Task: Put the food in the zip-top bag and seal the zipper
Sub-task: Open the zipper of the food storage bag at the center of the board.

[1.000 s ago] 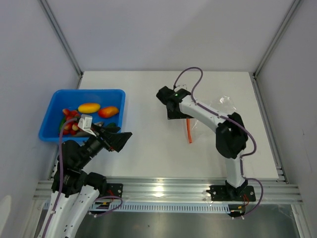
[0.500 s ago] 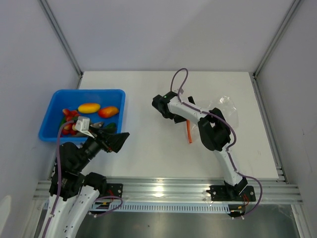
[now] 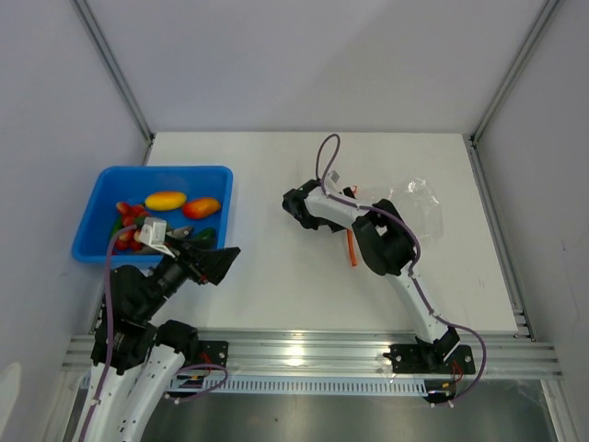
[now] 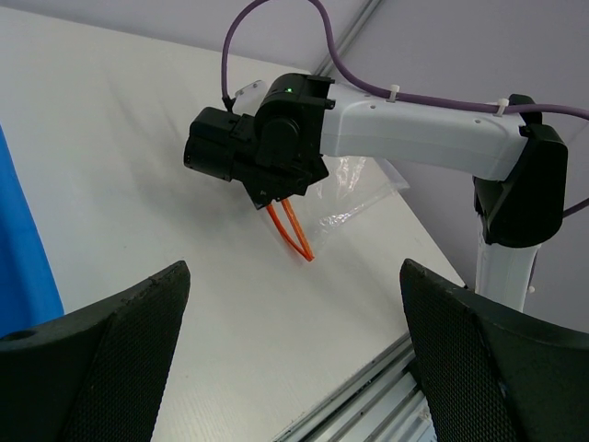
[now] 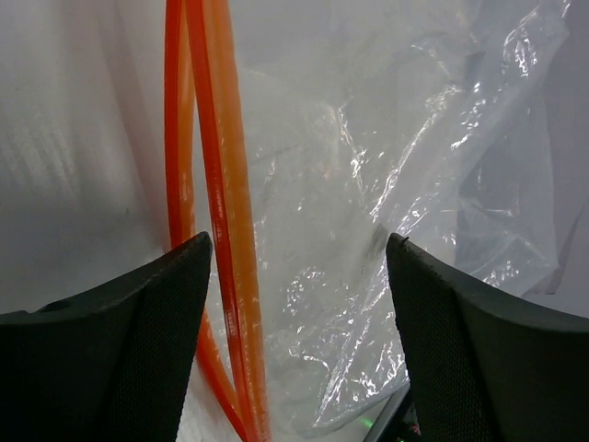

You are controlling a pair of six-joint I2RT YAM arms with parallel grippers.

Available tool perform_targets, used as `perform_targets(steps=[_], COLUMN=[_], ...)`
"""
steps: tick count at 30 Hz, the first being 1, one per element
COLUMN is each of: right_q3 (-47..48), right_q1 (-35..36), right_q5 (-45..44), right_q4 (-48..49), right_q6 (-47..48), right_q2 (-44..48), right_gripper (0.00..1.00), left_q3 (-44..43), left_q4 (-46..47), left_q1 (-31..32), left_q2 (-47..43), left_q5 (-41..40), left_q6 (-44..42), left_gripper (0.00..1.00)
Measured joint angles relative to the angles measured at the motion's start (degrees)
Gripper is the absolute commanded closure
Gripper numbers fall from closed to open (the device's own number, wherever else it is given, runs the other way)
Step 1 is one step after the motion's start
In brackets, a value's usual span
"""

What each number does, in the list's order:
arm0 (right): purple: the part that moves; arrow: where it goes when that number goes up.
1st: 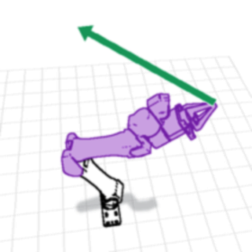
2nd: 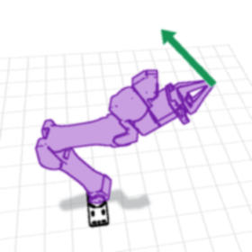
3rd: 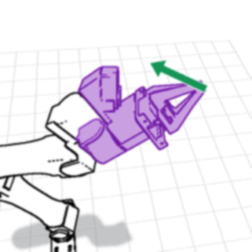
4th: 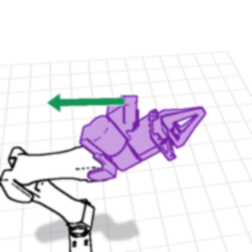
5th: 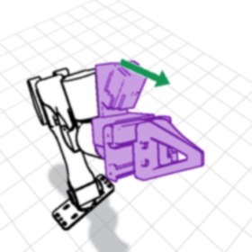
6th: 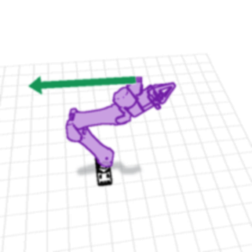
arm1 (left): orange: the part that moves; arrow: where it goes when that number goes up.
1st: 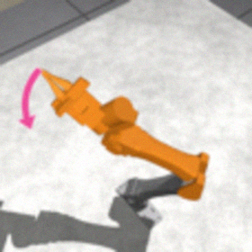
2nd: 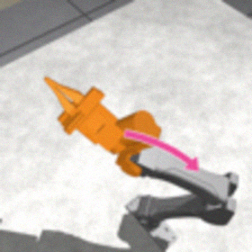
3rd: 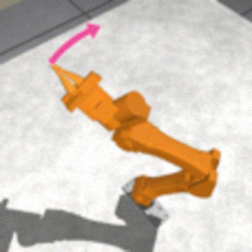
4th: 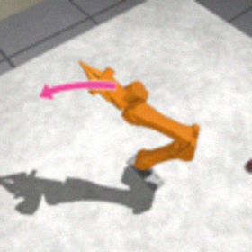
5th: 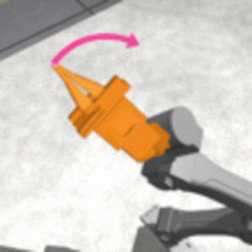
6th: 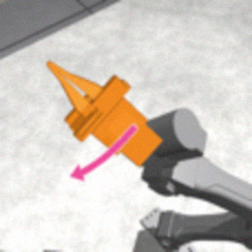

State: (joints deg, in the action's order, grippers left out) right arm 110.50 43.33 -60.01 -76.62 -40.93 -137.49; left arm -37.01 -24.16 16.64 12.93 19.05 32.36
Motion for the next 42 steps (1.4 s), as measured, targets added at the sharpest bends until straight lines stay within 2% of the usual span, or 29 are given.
perform_targets(steps=[2, 3, 4, 7, 11, 15, 20, 25, 28, 31, 36, 42], right_q3=[0.0, -0.2, -0.4, -1.4, -2.1, -2.1, -4.3, -13.0, -17.0, -19.8, -19.8, -11.4], right_q1=[-0.2, -0.2, -0.2, -0.3, 0.2, 1.7, 3.6, 2.5, 0.4, -1.5, -3.1, -4.9], right_q5=[-1.2, -2.0, -2.8, -4.4, -4.9, -2.1, 4.9, 15.5, 21.0, 26.8, 35.1, 43.5], right_q4=[-0.1, -0.1, -0.2, -0.3, -0.4, -0.3, 1.6, 11.0, 16.6, 21.0, 22.2, 18.1], right_q6=[-1.0, -1.5, -1.9, -3.4, -3.8, -2.1, 3.7, 11.3, 15.2, 18.7, 22.8, 25.3], right_q2=[-0.2, -0.2, -0.2, -0.2, 0.0, 3.1, 14.2, 30.6, 36.0, 36.5, 34.4, 32.7], right_gripper=[0.52, 0.71, 0.79, 0.90, 1.00, 1.00, 0.95, 1.00, 1.00, 1.00, 1.00, 1.00], left_q3=[0.0, 0.0, 0.0, 0.0, 0.0, -0.6, -2.2, -3.7, -3.9, -3.8, -5.4, -22.0], left_q4=[-0.3, -0.4, -0.5, -0.5, -0.8, -2.1, -3.1, -3.7, -3.8, -4.1, -7.0, -14.6], left_q1=[0.0, 0.0, 0.0, 0.0, 0.0, 0.0, 0.0, 0.0, 0.0, 0.0, 0.0, -0.8], left_q2=[-0.1, -0.3, -0.4, -0.6, -0.6, -0.4, 1.5, 5.4, 9.0, 12.2, 15.1, 23.9], left_q5=[0.0, 0.0, -0.3, -0.4, -0.5, -0.2, 1.0, -0.3, -2.4, -4.8, -12.9, -26.6], left_q6=[0.0, 0.0, 0.0, 0.0, -0.4, -0.9, -1.7, -3.1, -3.5, -3.3, -1.7, 2.9], left_gripper=[0.04, 0.04, 0.04, 0.04, 0.04, 0.04, 0.05, 0.04, 0.03, 0.00, 0.01, 0.01])
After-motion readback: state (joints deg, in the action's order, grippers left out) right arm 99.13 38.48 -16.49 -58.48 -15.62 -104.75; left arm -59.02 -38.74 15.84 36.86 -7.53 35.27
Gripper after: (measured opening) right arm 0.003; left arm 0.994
